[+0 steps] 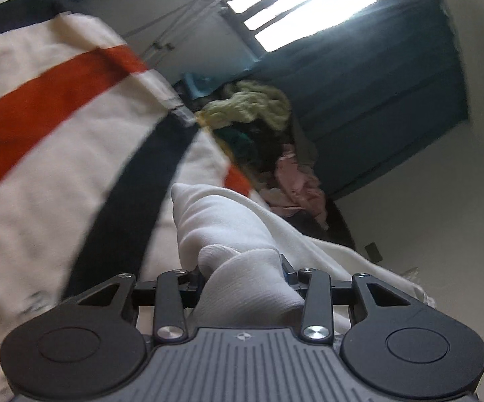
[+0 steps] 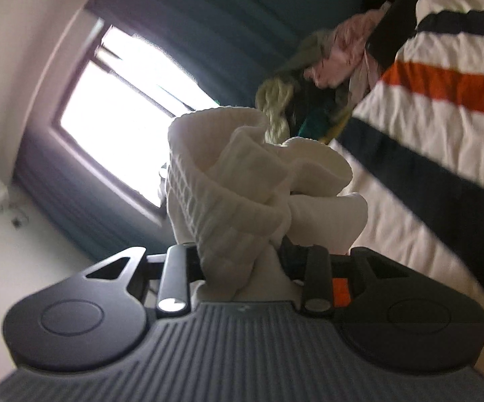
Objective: Fold clothes
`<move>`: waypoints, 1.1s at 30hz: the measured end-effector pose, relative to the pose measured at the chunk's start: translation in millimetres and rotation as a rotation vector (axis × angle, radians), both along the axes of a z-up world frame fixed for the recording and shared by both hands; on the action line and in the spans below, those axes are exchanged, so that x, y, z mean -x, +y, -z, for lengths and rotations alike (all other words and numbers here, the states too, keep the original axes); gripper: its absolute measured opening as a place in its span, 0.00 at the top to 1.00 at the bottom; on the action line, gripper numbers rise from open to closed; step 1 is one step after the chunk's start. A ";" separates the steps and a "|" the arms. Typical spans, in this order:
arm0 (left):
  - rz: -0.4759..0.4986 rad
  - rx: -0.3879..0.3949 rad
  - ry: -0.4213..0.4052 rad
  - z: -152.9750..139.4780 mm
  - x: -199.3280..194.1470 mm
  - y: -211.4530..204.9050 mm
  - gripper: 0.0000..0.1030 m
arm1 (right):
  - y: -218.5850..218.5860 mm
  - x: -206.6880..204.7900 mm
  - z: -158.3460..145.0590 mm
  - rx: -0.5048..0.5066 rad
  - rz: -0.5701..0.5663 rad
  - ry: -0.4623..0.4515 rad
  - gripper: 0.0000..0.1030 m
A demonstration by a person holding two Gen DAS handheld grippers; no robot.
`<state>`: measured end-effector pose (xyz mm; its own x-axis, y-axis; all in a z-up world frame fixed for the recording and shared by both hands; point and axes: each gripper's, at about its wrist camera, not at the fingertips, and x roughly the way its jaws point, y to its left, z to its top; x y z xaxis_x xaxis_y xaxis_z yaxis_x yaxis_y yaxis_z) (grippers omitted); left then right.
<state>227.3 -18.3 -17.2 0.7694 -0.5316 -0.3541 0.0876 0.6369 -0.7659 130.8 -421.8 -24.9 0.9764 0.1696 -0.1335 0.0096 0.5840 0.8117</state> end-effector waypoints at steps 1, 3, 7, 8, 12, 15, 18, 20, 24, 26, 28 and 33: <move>0.008 -0.004 -0.018 -4.6 -8.4 -12.0 0.61 | -9.3 -3.4 -2.0 -0.006 0.017 -0.012 0.65; 0.032 -0.011 -0.047 -15.4 -29.1 -39.7 0.61 | -29.9 -10.6 -6.5 -0.010 0.055 -0.038 0.65; 0.103 -0.008 -0.122 -31.6 -73.2 -99.6 0.61 | -72.4 -20.3 -14.1 -0.018 0.138 -0.110 0.65; 0.122 -0.015 -0.146 -34.4 -83.1 -115.1 0.61 | -83.1 -20.8 -12.2 -0.030 0.164 -0.134 0.65; 0.193 -0.036 -0.220 -39.1 -123.0 -179.6 0.61 | -121.6 -24.7 5.5 -0.086 0.261 -0.209 0.65; 0.243 -0.048 -0.251 -27.7 -149.2 -223.5 0.61 | -147.7 -33.8 29.1 -0.123 0.332 -0.218 0.65; 0.268 -0.062 -0.234 5.9 -167.8 -254.4 0.61 | -156.9 -36.4 64.6 -0.154 0.400 -0.204 0.65; 0.295 -0.090 -0.184 35.8 -179.6 -268.3 0.61 | -161.0 -40.0 87.8 -0.164 0.437 -0.131 0.65; 0.341 -0.180 -0.106 89.0 -182.7 -273.8 0.59 | -159.0 -46.1 126.2 -0.173 0.481 0.054 0.64; 0.354 -0.196 -0.088 109.0 -180.3 -268.2 0.56 | -150.9 -42.5 135.6 -0.169 0.501 0.119 0.63; 0.347 -0.172 -0.047 121.5 -174.8 -259.7 0.43 | -146.2 -36.5 145.1 -0.187 0.514 0.177 0.57; 0.349 -0.123 0.006 121.3 -164.7 -237.2 0.42 | -161.0 -19.7 151.4 -0.268 0.461 0.343 0.48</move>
